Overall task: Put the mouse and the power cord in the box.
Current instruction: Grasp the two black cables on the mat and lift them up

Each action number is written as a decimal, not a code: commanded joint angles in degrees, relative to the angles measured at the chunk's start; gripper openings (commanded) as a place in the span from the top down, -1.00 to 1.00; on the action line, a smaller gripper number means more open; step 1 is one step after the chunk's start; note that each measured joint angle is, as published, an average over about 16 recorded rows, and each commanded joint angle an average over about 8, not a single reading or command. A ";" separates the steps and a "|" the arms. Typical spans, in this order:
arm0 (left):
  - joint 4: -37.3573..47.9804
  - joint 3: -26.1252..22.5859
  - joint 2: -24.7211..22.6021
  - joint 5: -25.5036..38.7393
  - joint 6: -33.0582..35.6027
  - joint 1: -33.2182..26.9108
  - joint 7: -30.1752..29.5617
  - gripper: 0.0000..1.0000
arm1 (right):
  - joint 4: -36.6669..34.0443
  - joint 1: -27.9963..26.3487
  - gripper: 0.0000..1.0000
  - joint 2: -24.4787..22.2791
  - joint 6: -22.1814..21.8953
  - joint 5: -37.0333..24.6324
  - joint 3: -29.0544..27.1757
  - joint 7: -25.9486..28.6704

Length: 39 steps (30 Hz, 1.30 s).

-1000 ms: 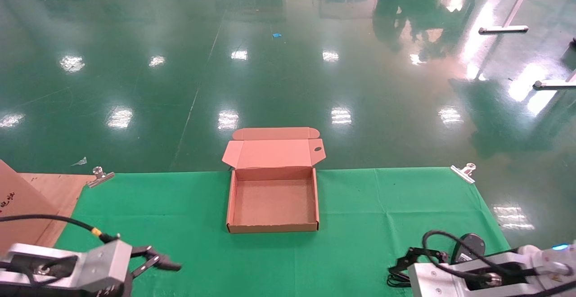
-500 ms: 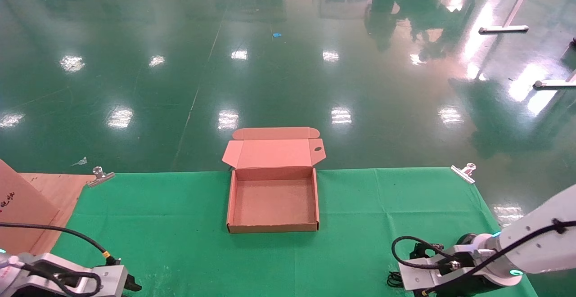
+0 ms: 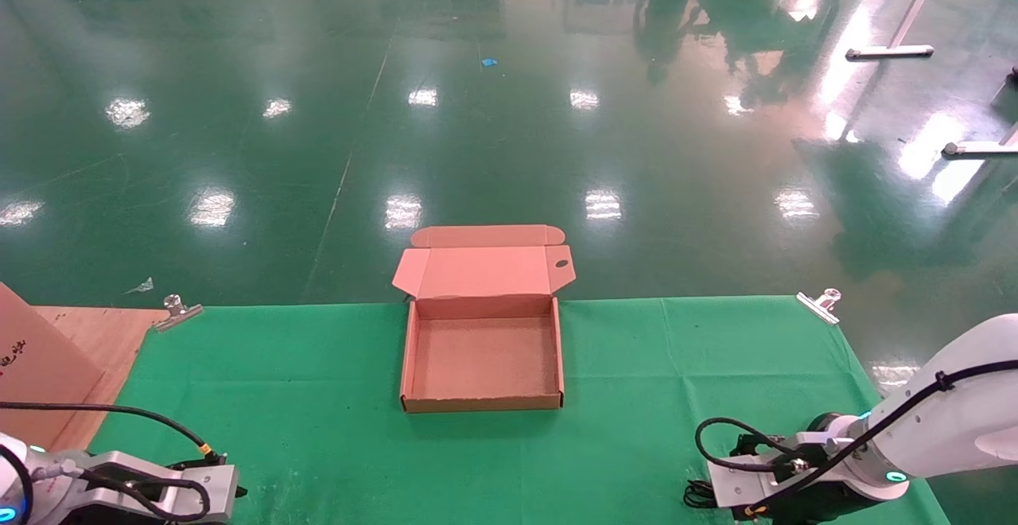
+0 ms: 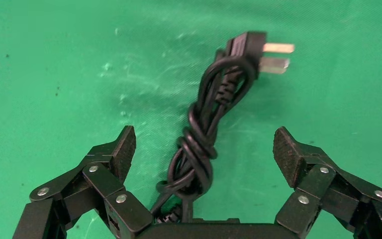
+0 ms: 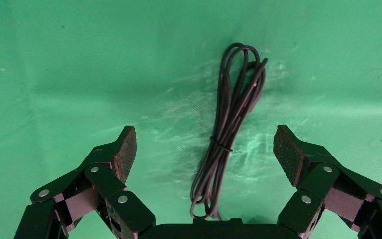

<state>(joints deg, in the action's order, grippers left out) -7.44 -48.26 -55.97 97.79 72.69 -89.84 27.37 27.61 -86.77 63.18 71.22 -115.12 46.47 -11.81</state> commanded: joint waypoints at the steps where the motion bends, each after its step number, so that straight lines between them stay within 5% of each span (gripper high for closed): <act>1: 1.43 -0.03 -0.61 0.11 -1.32 0.11 0.68 -1.00 | -2.64 -0.58 -1.00 0.66 -0.82 0.04 -0.03 -1.57; 5: 2.88 0.09 -1.29 0.05 -4.05 0.22 1.44 -1.00 | -6.60 -1.50 -1.00 1.63 -1.71 0.43 -0.25 -4.01; 7: 3.43 0.16 -1.57 0.00 -5.32 0.33 1.77 -0.98 | -8.32 -1.87 -0.78 2.03 -2.10 0.65 -0.37 -5.14; 13: 4.60 0.32 -2.24 -0.16 -7.74 0.75 2.62 0.44 | -12.57 -2.76 0.70 3.07 -3.39 1.02 -0.59 -8.18; 15: 4.83 0.34 -2.39 -0.19 -7.92 0.82 2.97 0.92 | -13.76 -3.05 0.97 3.41 -3.81 1.08 -0.63 -9.05; 39: 6.80 0.60 -1.04 -0.57 -5.42 0.37 5.37 1.00 | -23.32 -5.85 1.00 5.99 -5.34 2.28 -1.40 -15.13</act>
<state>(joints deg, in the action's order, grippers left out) -0.64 -47.67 -57.02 97.24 67.28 -89.42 32.72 4.35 -92.56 69.09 65.82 -112.86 45.07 -26.89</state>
